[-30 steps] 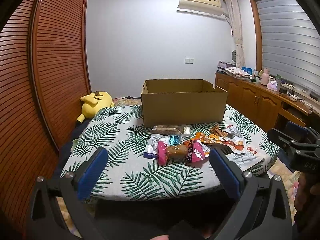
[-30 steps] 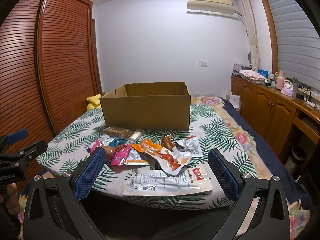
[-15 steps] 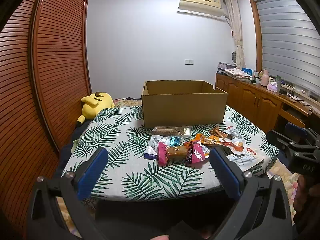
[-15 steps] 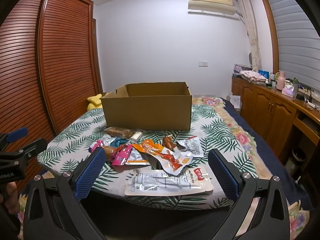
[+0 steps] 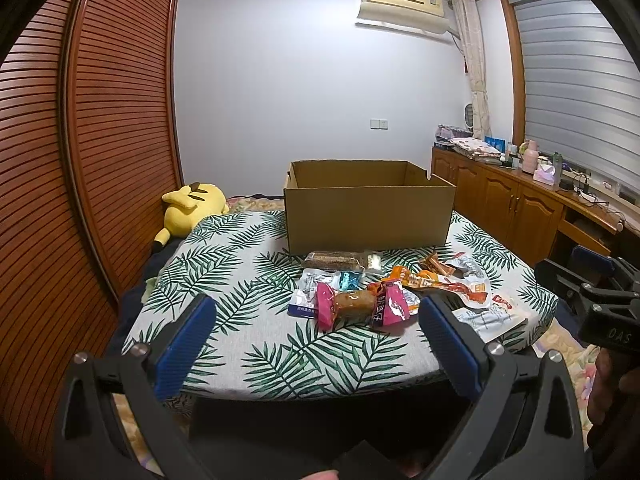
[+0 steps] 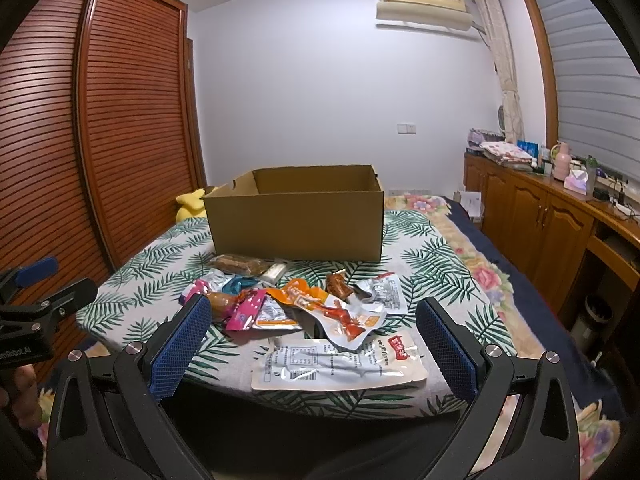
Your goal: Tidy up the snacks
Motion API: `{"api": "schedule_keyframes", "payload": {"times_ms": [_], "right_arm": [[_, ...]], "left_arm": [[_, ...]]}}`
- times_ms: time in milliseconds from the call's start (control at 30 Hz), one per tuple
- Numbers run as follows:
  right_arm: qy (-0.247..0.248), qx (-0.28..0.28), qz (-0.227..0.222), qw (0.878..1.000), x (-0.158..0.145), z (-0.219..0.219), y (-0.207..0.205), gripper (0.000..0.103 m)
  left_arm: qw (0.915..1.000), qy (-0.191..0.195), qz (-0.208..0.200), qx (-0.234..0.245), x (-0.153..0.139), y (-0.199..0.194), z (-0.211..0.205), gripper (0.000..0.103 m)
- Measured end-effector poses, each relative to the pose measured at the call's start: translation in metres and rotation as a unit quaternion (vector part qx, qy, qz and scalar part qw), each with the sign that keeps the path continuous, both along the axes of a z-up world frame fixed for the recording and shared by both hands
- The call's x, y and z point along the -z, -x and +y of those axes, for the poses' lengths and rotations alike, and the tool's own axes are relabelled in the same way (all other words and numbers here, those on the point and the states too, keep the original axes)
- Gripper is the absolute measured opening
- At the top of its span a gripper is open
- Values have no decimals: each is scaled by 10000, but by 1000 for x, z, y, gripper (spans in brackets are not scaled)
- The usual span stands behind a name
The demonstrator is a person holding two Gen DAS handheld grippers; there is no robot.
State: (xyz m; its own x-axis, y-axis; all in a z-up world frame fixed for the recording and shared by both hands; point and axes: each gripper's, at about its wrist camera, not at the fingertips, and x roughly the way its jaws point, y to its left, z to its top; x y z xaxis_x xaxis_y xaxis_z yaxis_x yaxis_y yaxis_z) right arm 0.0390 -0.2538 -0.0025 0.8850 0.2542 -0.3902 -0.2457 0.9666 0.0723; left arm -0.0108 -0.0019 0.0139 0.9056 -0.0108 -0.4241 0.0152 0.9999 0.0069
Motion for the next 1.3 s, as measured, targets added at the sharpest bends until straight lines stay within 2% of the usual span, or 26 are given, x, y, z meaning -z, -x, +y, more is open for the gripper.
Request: {"api": "schedule_keyframes", "payload": {"times_ms": [467, 967, 1300], "right_arm": [[3, 6, 186, 9998, 11, -6, -3, 103], [-27, -136, 1035, 9945, 70, -29, -50, 102], [-150, -5, 1356, 9907, 90, -38, -66, 101]], "left_arm": [[9998, 23, 177, 52, 14, -7, -5, 102], [9978, -12, 615, 240, 51, -57, -15, 102], [9958, 6, 831, 394, 66, -73, -22, 102]]}}
